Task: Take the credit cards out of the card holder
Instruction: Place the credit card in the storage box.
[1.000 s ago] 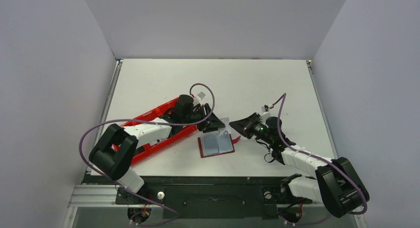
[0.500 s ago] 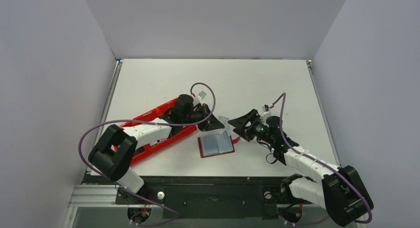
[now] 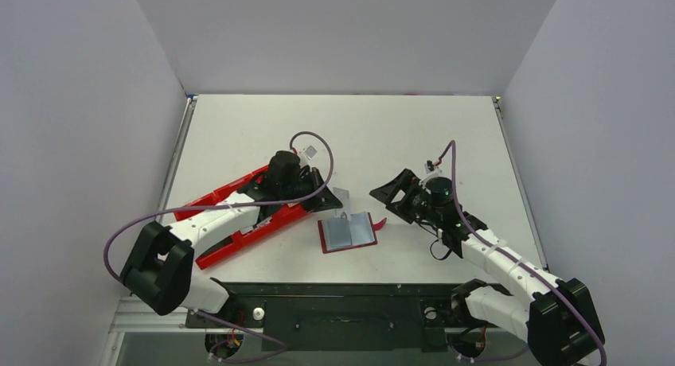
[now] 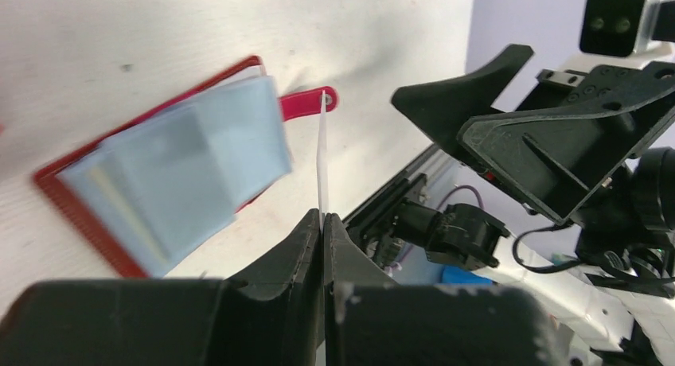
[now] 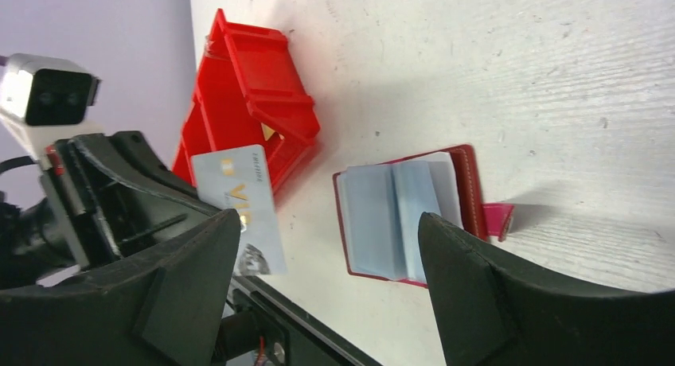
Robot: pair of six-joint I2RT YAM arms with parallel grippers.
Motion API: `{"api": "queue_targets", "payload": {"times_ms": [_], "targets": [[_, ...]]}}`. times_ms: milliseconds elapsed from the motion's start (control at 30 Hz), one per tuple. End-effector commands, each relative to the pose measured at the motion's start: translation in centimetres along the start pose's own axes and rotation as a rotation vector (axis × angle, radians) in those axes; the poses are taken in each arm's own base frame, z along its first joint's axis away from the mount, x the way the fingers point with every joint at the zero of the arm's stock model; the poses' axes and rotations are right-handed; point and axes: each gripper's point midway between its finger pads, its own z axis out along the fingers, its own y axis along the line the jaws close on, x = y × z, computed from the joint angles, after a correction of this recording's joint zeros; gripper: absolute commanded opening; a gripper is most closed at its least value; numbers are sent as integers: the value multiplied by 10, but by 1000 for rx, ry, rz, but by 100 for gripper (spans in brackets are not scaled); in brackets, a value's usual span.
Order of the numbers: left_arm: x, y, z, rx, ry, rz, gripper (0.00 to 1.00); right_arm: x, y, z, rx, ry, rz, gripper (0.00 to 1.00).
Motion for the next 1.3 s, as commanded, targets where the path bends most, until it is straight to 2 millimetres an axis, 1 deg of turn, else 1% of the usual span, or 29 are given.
{"api": "queue_targets", "payload": {"times_ms": [0,33,67,100,200,233,267,300,333,367,400,433,467,500,633,733,867,1000,1267], "targets": [[-24,12,-39,-142,-109,85,0,-12,7,-2,27,-41,-79,78],[-28,20,-50,-186,-132,78,0,-12,7,-1,32,-41,-87,78],[-30,24,-56,-208,-143,91,0,-12,8,-1,30,-42,-91,78],[-35,31,-67,-250,-170,83,0,-12,8,1,33,-40,-97,78],[-43,48,-90,-334,-217,99,0,-12,7,4,41,-34,-110,78],[-47,57,-101,-383,-239,84,0,-11,7,5,46,-29,-117,78],[-50,60,-107,-407,-250,96,0,-11,6,6,48,-27,-120,78],[-53,73,-119,-472,-272,79,0,-10,5,8,53,-22,-125,78],[-57,77,-126,-500,-284,89,0,-10,4,8,55,-19,-130,78],[-59,89,-139,-566,-308,71,0,-10,4,9,57,-17,-132,78],[-63,93,-146,-601,-325,75,0,-9,4,10,57,-14,-139,78],[-64,105,-160,-671,-346,57,0,-8,2,10,61,-13,-141,78],[-69,110,-169,-702,-367,53,0,-8,2,10,62,-12,-146,78],[-68,118,-178,-755,-376,52,0,-8,1,10,62,-12,-147,78],[-74,137,-203,-888,-414,32,0,-5,-2,10,66,-1,-157,78],[-75,146,-213,-956,-424,20,0,-4,-4,10,67,5,-164,78],[-77,158,-218,-1027,-426,13,0,-2,-7,9,71,6,-169,78],[-79,168,-217,-1077,-417,0,0,0,-9,9,72,12,-168,78],[-85,177,-210,-1109,-407,-3,0,2,-10,7,65,10,-168,78]]}}
